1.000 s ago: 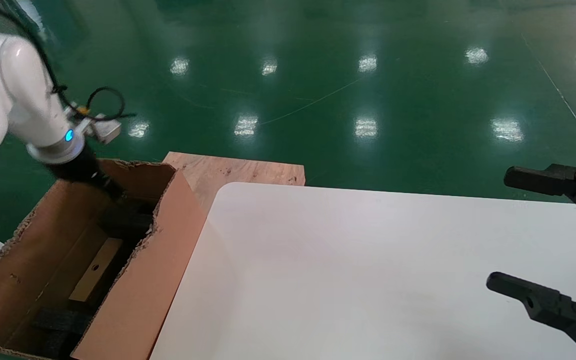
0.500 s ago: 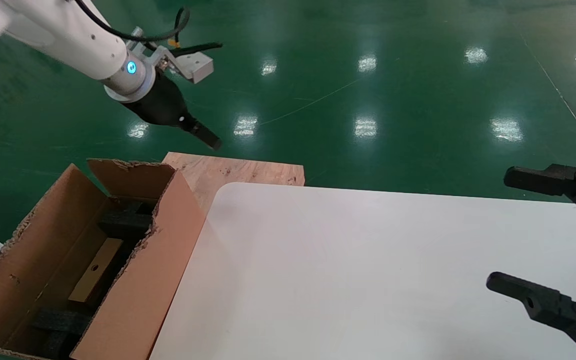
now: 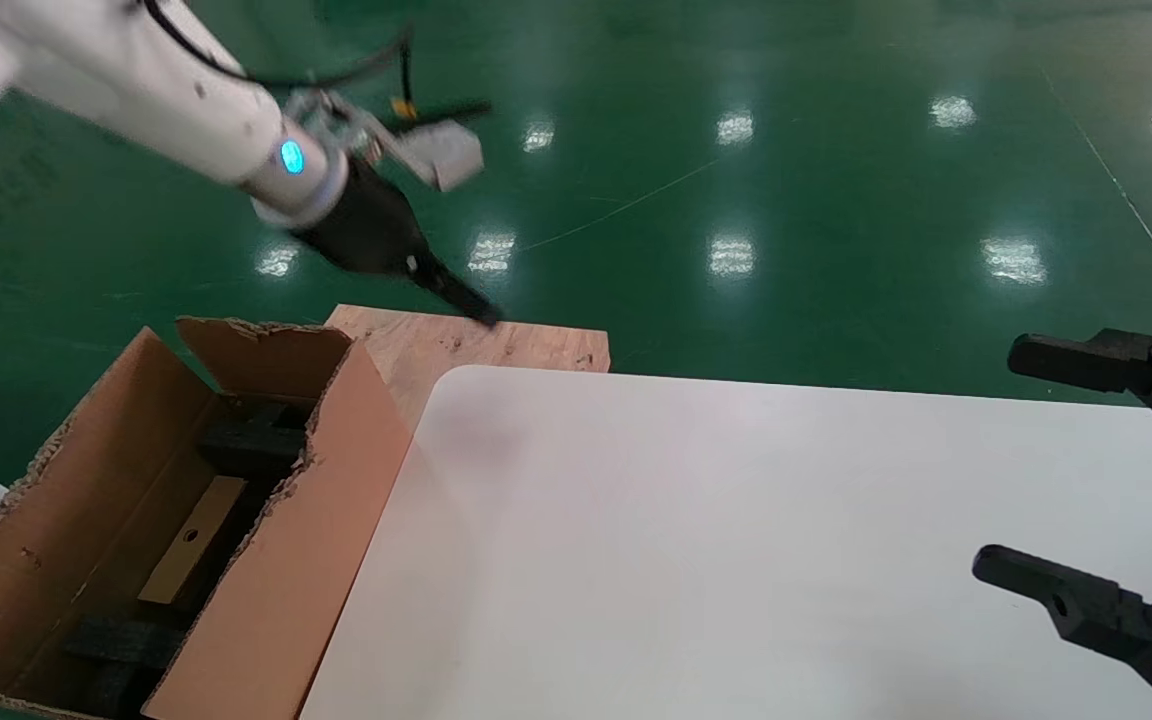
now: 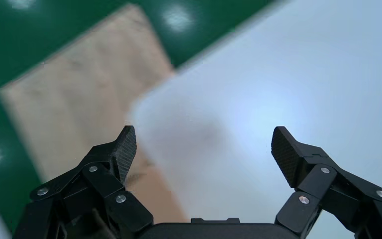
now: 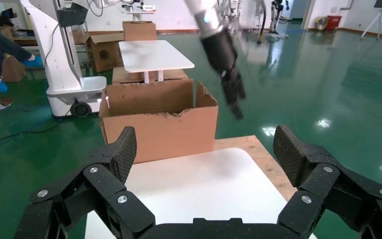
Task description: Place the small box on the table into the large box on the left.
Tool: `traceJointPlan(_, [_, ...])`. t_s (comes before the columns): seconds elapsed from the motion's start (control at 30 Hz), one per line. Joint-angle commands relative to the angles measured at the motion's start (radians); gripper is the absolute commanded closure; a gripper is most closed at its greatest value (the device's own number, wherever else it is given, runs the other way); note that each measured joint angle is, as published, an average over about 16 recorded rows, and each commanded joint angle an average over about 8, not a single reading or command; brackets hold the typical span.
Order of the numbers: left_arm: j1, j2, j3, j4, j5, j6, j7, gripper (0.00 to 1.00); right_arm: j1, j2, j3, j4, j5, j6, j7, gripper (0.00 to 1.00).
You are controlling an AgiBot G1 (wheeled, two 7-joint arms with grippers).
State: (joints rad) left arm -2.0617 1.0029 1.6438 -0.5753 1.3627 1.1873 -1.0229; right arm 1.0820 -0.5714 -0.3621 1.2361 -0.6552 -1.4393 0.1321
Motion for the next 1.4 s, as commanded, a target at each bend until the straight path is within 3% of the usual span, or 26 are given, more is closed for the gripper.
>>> traceJointPlan(0.03, [0.032,-0.013,-0.045,-0.023,-0.021,0.01,0.027,0.0,0.0,0.0,0.0,0.0,0.0,0.0,0.0,0.0])
traceJointPlan(1.4, [0.781,-0.31,-1.079,-0.561,-0.5,0.244,0.661,0.0,0.0,0.0,0.0,0.0,0.0,0.0,0.0,0.0])
